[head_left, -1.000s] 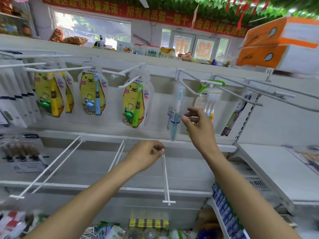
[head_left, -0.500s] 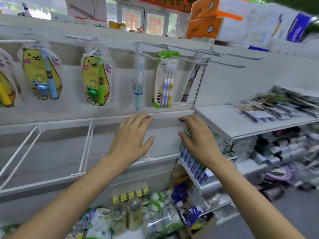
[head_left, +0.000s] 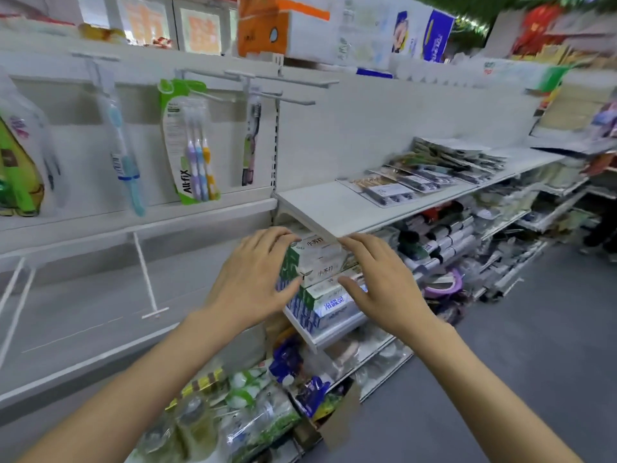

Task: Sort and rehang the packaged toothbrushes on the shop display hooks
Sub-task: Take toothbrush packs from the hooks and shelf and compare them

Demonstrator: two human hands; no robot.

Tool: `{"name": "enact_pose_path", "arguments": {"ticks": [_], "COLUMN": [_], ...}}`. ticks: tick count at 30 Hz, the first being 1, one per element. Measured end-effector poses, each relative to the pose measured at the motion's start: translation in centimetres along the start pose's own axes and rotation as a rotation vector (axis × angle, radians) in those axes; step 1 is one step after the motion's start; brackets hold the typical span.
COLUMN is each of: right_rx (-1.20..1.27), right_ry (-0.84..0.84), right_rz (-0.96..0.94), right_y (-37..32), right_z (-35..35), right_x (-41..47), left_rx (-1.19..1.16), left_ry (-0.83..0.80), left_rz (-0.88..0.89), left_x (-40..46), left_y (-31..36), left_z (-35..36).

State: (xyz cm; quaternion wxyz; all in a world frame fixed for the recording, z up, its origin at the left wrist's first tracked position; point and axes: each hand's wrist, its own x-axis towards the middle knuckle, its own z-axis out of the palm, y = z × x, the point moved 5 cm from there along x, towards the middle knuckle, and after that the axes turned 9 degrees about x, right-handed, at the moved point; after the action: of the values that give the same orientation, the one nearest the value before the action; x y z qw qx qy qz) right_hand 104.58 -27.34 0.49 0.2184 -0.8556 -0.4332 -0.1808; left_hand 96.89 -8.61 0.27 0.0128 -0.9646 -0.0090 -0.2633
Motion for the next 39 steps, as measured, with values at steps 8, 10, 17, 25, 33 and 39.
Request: {"name": "enact_pose_path", "arguments": {"ticks": [8, 10, 17, 25, 33, 39], "right_rx": [-0.008, -0.004, 0.022, 0.042, 0.054, 0.050], "right_ry": [-0.011, -0.021, -0.045, -0.060, -0.089, -0.131], "right_rz": [0.068, 0.077, 0.090, 0.132, 0.166, 0.137], "right_y": [12.1, 15.5, 25.3, 33.2, 39.7, 44.8], "right_z": [-4.4, -5.6, -8.8, -9.8, -8.0, -7.0], "right_x": [-3.7, -4.4, -6.3, -6.9, -4.2, 1.5], "left_rx": [-0.043, -0.055, -0.094, -0.116, -0.079, -0.058], "left_ry": [-0.040, -0.043, -0.064, -0.084, -0.094, -0.078], "left_rz": [0.000, -0.008, -0.035, -0.045, -0.019, -0.094], "left_x": [6.6, 8.2, 13.4, 19.1, 26.5, 32.7], "left_y": [9.5, 11.9, 19.2, 23.4, 23.4, 19.3], "left_z": [5.3, 6.7, 10.1, 13.8, 17.6, 19.2]}}
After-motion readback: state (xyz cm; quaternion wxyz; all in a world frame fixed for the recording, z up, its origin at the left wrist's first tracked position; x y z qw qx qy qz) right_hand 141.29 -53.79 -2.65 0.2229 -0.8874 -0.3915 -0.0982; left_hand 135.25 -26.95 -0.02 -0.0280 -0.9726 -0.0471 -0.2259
